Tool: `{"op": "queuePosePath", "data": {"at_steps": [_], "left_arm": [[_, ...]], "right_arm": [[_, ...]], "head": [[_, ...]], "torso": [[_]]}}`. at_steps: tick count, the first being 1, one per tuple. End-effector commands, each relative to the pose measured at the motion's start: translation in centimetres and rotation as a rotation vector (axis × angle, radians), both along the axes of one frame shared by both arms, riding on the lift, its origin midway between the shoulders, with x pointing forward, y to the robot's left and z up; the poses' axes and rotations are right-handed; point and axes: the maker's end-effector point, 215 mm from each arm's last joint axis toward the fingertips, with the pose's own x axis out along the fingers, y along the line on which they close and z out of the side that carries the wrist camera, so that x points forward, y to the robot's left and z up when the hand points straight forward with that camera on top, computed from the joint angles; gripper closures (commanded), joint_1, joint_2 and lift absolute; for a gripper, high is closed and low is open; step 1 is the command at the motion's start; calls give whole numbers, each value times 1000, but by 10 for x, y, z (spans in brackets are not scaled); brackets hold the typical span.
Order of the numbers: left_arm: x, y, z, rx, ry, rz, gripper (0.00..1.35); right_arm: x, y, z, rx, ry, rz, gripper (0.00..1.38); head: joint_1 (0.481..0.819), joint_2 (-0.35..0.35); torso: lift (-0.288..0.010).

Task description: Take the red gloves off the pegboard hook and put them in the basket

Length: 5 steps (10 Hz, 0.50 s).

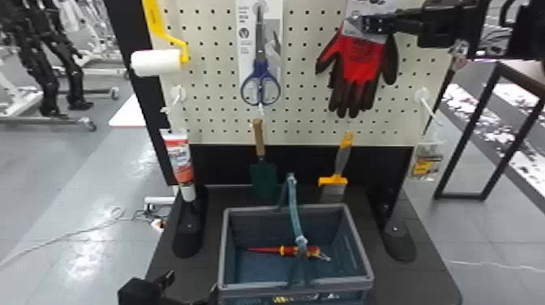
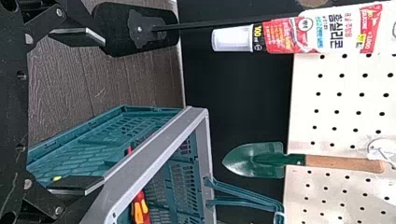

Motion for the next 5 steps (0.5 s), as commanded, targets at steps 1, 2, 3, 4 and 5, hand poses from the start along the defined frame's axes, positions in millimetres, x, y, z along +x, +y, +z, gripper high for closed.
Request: {"op": "queuePosePath", "data": {"at_steps": [1, 2, 3, 4, 5], "left_arm": [[0, -1, 0, -3, -1, 1, 242], [0, -1, 0, -3, 1, 1, 242], [0, -1, 0, -3, 1, 1, 242], [0, -1, 0, -3, 1, 1, 242], [0, -1, 0, -3, 1, 1, 242]], "right_arm": [[0, 0, 0, 0, 0, 1, 1292], [0, 0, 0, -1, 0, 1, 1292], [-1, 1, -1, 0, 1, 5, 1292], [-1, 1, -2, -2, 3, 4, 1292], [-1, 1, -1, -4, 2, 4, 1292]], "head": [[549, 0], [549, 0], [549, 0], [549, 0], [549, 0]], "torso": [[-100], [-100], [-100], [-100], [-100]]}}
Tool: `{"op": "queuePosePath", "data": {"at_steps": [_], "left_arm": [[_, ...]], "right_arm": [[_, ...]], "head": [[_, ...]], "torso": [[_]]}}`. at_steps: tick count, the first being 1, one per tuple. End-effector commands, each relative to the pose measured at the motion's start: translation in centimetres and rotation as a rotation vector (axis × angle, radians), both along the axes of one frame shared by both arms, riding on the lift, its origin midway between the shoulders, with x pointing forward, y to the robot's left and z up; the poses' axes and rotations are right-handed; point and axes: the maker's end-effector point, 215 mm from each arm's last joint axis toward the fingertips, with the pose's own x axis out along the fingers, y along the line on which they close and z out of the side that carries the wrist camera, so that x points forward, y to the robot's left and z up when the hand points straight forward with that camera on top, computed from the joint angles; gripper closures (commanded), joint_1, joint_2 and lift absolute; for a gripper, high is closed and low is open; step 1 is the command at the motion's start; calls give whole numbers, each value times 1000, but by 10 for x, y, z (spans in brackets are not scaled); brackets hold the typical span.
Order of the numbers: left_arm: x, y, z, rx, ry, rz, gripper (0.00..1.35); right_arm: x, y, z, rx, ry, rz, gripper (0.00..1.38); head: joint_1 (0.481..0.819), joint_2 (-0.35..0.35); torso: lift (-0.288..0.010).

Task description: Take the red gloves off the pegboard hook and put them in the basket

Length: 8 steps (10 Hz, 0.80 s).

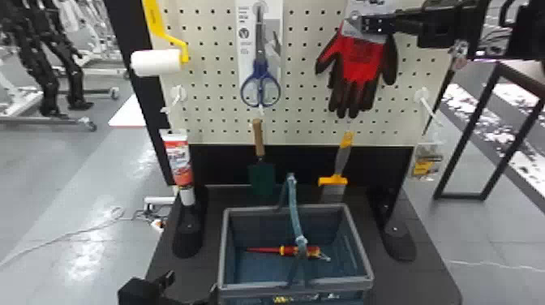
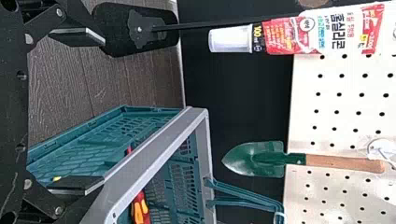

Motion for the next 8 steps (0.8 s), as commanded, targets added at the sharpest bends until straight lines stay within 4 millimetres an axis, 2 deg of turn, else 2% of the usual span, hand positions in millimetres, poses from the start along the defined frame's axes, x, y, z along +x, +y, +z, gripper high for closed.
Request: {"op": "queuePosePath", "data": {"at_steps": [1, 3, 4, 5, 6, 8], "left_arm": [[0, -1, 0, -4, 0, 1, 242], [-2, 0, -1, -6, 1, 5, 242], [-3, 1, -1, -7, 1, 5, 242], [-5, 3, -3, -6, 6, 9, 242], [-5, 3, -3, -6, 4, 8, 242], [-5, 1, -2, -10, 4, 6, 242]], "right_arm": [[0, 0, 0, -1, 0, 0, 1292], [-5, -3, 6, -13, -31, -9, 1292], [-11, -18, 21, -62, -91, -71, 1292], [-19, -23, 36, -61, -136, -102, 1292], [-26, -26, 42, -48, -145, -112, 1292], [-46, -42, 27, -38, -120, -171, 1292]], "head": [[549, 0], [549, 0], [549, 0], [549, 0], [549, 0], [549, 0]], "torso": [[-100], [-100], [-100], [-100], [-100], [-100]]}}
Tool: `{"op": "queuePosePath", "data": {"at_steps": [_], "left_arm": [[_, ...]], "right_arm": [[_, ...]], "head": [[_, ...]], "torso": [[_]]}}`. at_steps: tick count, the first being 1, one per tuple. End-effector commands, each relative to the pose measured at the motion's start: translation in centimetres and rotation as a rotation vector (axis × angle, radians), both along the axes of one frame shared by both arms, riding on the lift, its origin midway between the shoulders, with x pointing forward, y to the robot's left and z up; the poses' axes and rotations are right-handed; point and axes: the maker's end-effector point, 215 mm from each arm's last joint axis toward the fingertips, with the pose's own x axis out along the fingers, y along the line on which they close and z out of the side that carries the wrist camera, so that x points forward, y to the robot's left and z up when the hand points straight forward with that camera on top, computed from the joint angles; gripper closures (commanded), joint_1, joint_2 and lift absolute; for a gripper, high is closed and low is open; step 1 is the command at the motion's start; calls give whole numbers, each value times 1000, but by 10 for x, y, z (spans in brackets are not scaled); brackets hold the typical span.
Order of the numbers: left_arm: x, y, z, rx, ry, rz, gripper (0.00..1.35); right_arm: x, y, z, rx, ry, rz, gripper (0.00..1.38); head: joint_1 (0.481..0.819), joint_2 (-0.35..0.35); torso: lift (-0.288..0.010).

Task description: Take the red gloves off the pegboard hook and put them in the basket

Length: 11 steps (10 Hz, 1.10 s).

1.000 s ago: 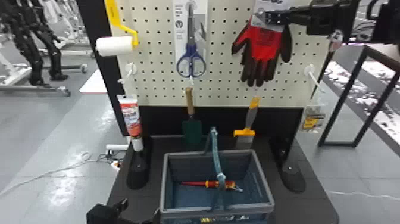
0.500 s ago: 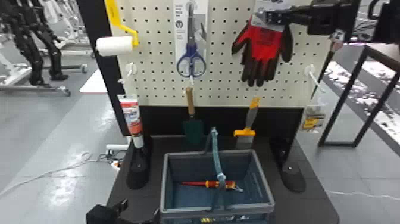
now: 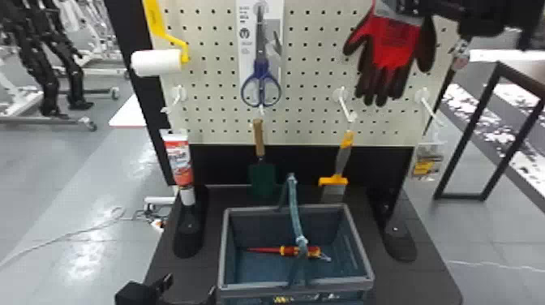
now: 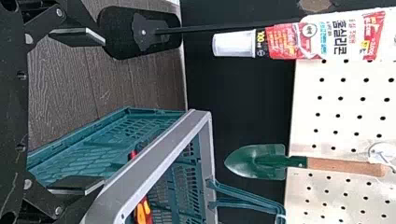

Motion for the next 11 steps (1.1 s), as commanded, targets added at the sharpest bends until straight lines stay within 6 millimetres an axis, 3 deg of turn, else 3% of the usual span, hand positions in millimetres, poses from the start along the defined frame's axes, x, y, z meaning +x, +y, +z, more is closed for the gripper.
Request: {"op": "queuePosePath", "data": {"at_steps": [1, 2, 4, 6, 11], "left_arm": [[-1, -2, -1, -4, 2, 0, 242], [-1, -2, -1, -3, 3, -2, 242], [-2, 1, -2, -1, 5, 4, 242], [-1, -2, 0, -8, 3, -1, 242], [0, 0, 0, -8, 1, 3, 242]], "right_arm": [[-22, -19, -26, 39, 45, -53, 1292], [-39, -43, -54, 99, 94, -112, 1292], [-50, -44, -106, 179, 191, -126, 1292], [-55, -29, -179, 254, 320, -97, 1292], [-63, 24, -320, 353, 580, -2, 1291]], "head": [[549, 0], [549, 0], [549, 0], [549, 0], [549, 0]], "torso": [[-100], [-100], [-100], [-100], [-100]]}}
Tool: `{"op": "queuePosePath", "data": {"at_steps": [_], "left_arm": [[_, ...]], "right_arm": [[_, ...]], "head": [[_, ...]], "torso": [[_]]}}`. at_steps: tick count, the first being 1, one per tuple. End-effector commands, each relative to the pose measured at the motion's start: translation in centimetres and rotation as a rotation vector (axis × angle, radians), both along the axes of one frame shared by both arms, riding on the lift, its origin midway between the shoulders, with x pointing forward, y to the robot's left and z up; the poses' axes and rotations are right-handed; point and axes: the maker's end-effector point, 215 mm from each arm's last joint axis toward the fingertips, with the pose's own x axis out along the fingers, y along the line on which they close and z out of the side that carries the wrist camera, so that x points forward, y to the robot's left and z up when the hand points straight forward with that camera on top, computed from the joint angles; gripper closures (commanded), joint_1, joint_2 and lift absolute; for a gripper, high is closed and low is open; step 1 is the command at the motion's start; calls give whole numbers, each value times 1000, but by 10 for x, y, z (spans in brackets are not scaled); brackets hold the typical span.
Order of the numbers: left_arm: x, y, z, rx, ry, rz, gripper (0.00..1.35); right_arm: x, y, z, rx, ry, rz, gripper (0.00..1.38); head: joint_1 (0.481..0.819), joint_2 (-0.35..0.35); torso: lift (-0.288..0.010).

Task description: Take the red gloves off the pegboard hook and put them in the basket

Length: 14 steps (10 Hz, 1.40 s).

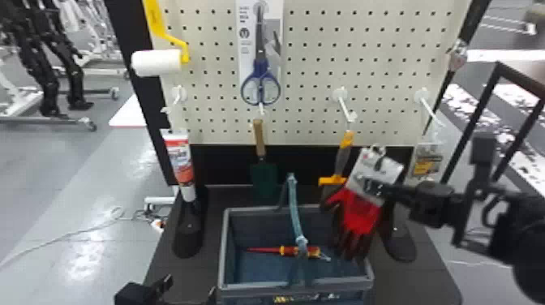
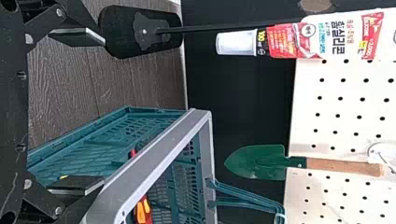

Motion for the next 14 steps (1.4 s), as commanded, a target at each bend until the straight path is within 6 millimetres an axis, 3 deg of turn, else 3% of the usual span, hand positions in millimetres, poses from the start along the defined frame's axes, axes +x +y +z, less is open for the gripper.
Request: {"op": "queuePosePath", "data": {"at_steps": [1, 5, 7, 8, 10, 14], "left_arm": [[0, 0, 0, -2, -1, 2, 242], [1, 1, 1, 2, -5, 3, 242], [1, 2, 2, 1, -7, 4, 242], [0, 3, 2, 1, -7, 6, 242], [0, 4, 2, 0, -9, 7, 242], [0, 4, 2, 0, -9, 7, 242]], "right_arm": [[0, 20, -33, 18, 62, 47, 1291], [-8, 64, -65, 68, 140, 182, 1259], [-8, 67, -73, 83, 161, 184, 602], [-7, 67, -74, 84, 158, 184, 374], [-6, 66, -72, 85, 151, 181, 117], [-6, 66, -71, 90, 149, 182, 111]], "head": [[549, 0], [549, 0], [549, 0], [549, 0], [549, 0], [549, 0]], "torso": [[-100], [-100], [-100], [-100], [-100], [-100]]}}
